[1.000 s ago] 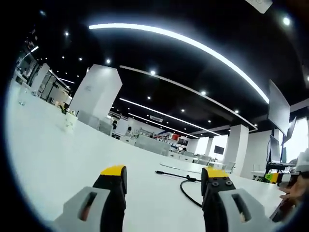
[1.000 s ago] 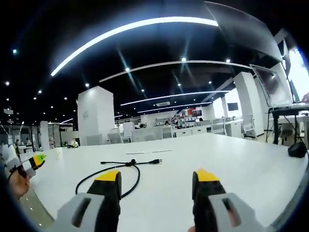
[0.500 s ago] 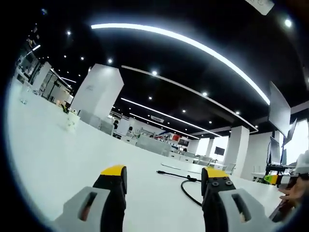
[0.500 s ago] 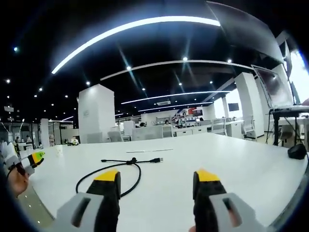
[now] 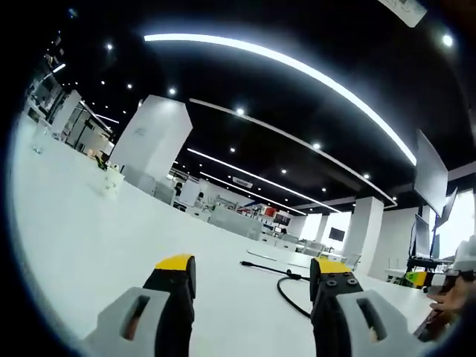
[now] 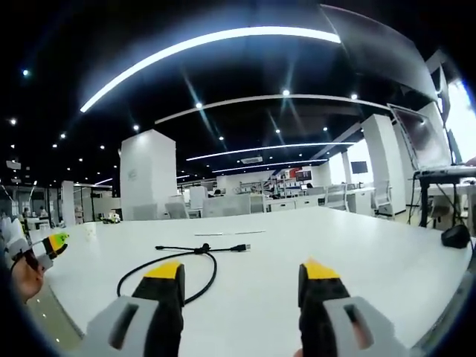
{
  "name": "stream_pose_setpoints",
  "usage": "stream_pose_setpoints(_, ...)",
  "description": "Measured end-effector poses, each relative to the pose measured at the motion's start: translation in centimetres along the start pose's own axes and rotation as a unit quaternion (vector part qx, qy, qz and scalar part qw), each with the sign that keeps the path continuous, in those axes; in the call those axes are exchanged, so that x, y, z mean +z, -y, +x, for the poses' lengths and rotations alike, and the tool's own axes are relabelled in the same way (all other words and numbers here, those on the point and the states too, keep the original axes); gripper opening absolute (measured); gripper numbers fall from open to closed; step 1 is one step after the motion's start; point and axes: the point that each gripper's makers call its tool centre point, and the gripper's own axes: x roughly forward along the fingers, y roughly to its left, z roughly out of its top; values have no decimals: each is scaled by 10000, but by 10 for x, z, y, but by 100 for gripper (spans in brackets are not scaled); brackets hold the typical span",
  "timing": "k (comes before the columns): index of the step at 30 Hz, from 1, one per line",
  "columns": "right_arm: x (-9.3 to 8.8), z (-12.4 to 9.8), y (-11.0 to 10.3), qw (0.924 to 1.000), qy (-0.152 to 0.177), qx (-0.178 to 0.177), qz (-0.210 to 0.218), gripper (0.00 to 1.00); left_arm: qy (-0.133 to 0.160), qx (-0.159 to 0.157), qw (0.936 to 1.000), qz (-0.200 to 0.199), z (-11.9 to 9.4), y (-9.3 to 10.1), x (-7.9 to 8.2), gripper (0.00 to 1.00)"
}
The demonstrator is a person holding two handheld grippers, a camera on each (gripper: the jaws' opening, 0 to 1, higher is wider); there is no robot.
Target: Find the charging cable on the desk, coil it up and secure with Velcro.
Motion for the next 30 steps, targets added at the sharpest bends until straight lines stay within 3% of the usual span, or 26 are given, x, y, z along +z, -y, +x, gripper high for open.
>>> stream_pose_setpoints(9,0,1,1,10000,-24,-20,-34,63,44,-94,9999,-117,4,6,0,62)
stream_pose_setpoints(12,-2,1,-1,10000,-35,-10,-31,63,153,-63,9992,-356,4,2,4,61)
stream_pose_setpoints(30,0,-3,2,10000,34,-32,24,63,135,-106,9996,-229,4,8,6,62)
